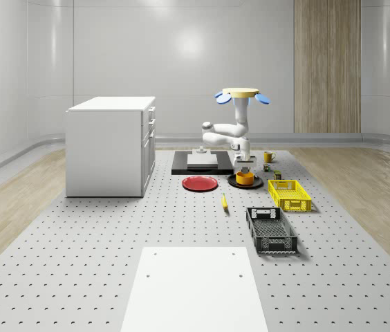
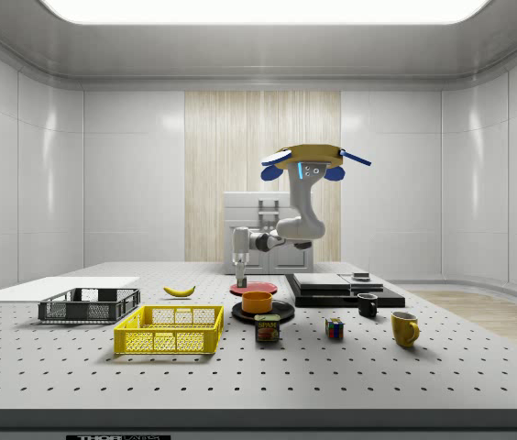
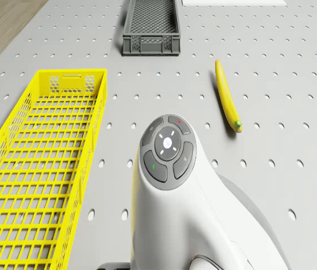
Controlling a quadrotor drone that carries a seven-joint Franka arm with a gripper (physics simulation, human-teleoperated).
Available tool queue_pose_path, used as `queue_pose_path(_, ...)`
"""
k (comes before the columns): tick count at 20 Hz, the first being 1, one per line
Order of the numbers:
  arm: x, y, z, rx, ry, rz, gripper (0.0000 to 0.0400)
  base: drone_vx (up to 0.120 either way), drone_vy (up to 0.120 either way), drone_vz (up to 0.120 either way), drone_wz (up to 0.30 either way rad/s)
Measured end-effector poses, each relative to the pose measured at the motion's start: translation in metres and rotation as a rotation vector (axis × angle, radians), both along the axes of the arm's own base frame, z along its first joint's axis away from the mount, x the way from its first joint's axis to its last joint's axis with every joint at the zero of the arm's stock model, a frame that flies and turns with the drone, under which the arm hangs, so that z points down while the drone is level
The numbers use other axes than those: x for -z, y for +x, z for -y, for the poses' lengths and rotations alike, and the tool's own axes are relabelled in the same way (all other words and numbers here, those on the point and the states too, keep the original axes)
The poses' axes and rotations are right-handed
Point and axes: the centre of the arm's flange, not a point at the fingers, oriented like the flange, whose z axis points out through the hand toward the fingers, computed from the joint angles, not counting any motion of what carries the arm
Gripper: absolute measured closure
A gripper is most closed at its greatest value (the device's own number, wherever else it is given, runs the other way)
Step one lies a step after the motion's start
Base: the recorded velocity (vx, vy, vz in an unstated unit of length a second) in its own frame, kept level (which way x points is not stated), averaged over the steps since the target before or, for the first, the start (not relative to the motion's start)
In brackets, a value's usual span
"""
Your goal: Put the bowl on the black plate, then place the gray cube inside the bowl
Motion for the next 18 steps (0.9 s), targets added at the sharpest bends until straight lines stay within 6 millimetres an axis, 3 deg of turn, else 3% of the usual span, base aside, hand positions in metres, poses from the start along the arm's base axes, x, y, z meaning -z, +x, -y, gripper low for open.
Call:
queue_pose_path(12, 0.0000, 0.0000, 0.0000, 0.000, 0.000, 0.000, 0.0150, -0.120, 0.000, 0.000, 0.000)
queue_pose_path(18, -0.0003, 0.0000, 0.0099, 0.000, 0.000, 0.000, 0.0150, -0.007, 0.000, 0.000, 0.000)
